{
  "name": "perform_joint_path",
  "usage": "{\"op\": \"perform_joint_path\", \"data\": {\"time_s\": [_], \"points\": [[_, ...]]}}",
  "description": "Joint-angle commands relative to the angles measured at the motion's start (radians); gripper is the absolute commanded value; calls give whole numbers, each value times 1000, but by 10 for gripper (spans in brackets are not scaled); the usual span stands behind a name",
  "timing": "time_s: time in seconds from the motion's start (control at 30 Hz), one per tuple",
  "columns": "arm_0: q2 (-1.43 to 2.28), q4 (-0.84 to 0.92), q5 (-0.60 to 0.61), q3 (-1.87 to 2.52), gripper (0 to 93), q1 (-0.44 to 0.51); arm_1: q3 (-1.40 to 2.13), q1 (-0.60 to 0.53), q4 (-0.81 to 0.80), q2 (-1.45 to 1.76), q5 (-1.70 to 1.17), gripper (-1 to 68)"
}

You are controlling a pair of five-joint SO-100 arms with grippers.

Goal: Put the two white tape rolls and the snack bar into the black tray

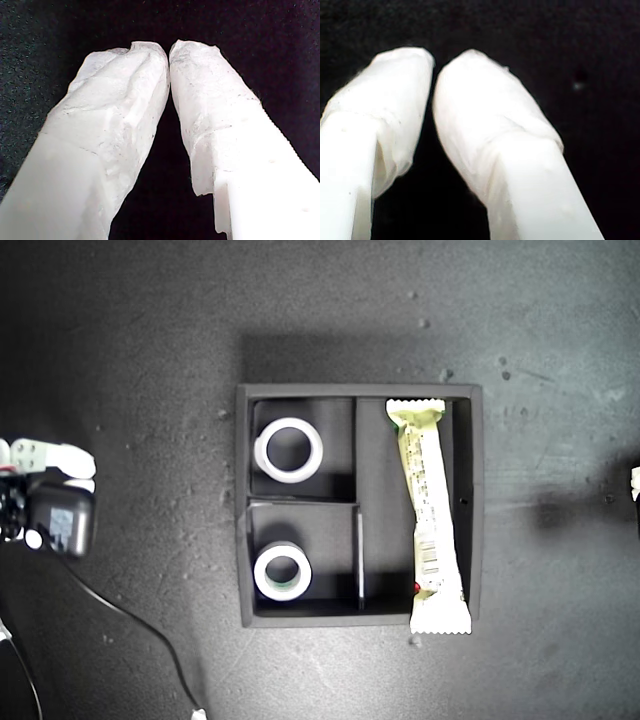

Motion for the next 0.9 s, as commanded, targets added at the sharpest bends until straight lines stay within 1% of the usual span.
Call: {"op": "perform_joint_path", "data": {"time_s": [0.0, 0.13, 0.87], "points": [[51, 38, 161, 58, 2, 17, 12, -3, 2, 3, -106, 0], [51, 38, 143, 58, 2, 17, 12, -3, 2, 3, -106, 0], [51, 38, 143, 58, 2, 17, 12, -3, 2, 3, -106, 0]]}}
